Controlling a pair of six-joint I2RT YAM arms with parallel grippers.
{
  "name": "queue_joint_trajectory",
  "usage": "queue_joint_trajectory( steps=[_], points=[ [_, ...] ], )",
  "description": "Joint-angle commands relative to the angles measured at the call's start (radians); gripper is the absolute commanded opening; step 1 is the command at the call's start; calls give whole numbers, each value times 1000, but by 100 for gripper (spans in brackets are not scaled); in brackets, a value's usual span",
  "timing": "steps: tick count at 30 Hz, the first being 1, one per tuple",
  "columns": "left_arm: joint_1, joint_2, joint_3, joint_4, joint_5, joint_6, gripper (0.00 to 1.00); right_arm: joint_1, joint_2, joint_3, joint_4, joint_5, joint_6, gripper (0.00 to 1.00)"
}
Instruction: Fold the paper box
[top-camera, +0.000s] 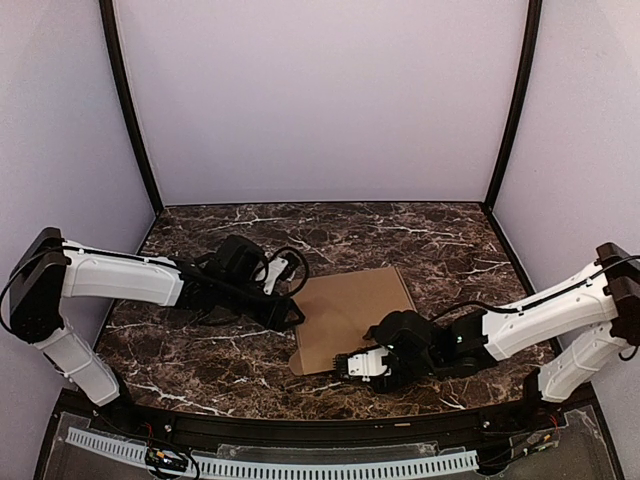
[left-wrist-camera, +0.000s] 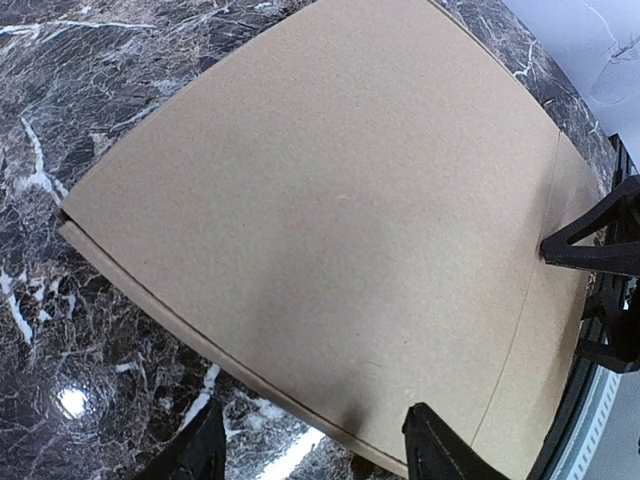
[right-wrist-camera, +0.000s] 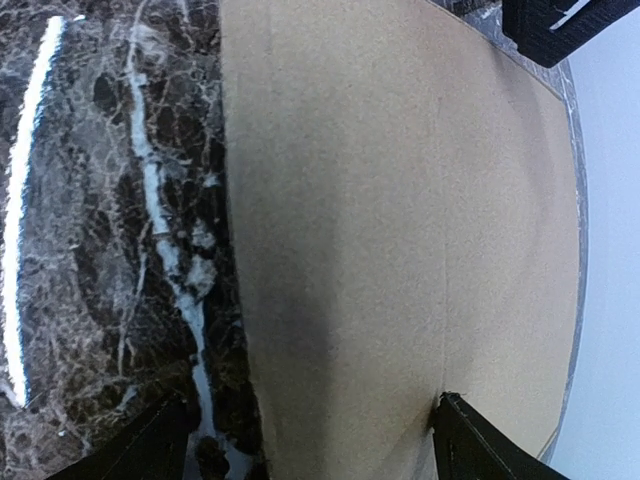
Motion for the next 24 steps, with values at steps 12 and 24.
queue_joint_trajectory(
  steps=[12, 24],
  points=[
    [14, -48, -52, 8, 18, -15, 59, 13, 132, 30, 114, 155, 14, 53],
    [91, -152, -89, -7, 31, -32, 58, 14, 146, 27, 114, 175, 20, 12]
  ],
)
